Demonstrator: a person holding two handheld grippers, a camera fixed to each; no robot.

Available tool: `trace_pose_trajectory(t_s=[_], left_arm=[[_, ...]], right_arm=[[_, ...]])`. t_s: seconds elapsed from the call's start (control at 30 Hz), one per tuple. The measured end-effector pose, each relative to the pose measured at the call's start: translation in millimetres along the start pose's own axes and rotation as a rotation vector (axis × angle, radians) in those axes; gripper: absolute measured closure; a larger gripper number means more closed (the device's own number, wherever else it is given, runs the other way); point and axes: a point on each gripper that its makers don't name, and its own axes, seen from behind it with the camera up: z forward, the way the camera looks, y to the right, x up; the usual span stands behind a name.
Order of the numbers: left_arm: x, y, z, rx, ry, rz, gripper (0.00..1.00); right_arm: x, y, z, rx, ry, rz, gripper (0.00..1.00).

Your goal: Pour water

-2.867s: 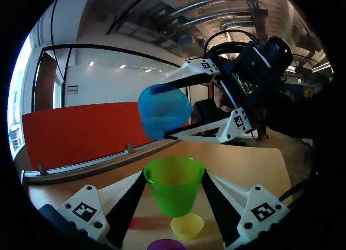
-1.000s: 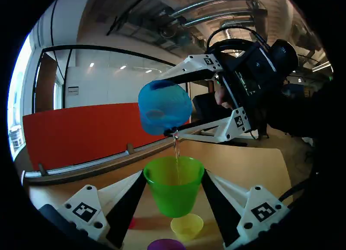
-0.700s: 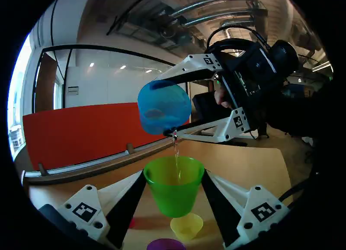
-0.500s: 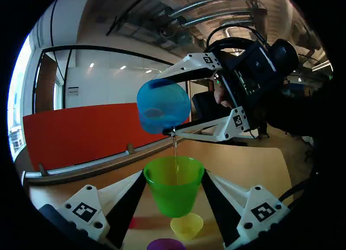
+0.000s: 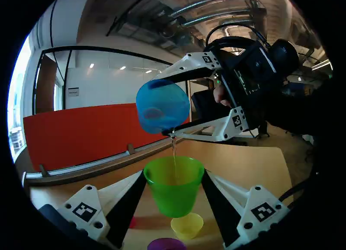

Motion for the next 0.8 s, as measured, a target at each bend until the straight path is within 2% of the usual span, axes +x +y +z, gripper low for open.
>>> trace_pose_trajectory(t_s=[0.4, 0.8], left_arm=[[-0.5, -0.2, -0.1, 0.000, 0.002, -0.003, 0.12], [-3.2, 0.2, 0.0, 0.000, 0.000, -0.007, 0.12]], right_arm=[[3.2, 5.6, 1.5, -0.013, 0.002, -0.020, 0.09], [1.6, 1.9, 3.1, -0.003, -0.008, -0.052, 0.09]])
